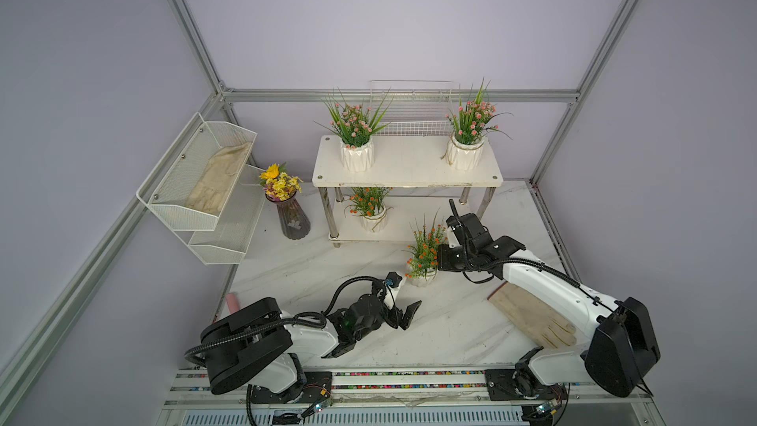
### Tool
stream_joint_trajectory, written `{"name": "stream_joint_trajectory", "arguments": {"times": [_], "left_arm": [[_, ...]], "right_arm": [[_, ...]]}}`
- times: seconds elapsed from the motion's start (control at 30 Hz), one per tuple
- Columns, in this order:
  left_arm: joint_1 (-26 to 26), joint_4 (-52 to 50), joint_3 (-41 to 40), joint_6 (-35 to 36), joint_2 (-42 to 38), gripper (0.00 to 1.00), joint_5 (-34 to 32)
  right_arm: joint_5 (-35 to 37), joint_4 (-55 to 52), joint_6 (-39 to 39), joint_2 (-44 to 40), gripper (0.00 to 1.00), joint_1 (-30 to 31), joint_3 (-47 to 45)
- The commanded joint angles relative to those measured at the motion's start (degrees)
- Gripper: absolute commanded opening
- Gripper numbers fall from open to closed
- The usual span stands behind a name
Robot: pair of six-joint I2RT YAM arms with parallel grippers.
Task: Place the baby's breath potted plants on the rack by color
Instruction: Pick up the baby's breath potted plant from the center of the board.
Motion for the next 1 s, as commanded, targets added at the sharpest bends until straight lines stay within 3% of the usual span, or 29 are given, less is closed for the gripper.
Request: {"name": "stream_joint_trajectory", "arguments": {"times": [0.0,0.97], "left_arm": [[-0.1,4.1,3.8,3.4,1.1,1.0,1.0],[0.0,6.4,15.5,6.1,11.9,1.0,7.8]], "right_arm": [[-3.7,1.3,-0.6,-2.9,0.03,-0.2,-0.4],[-8.1,3.9,-0.5,-7.4,0.03,2.8,-6.2]]}}
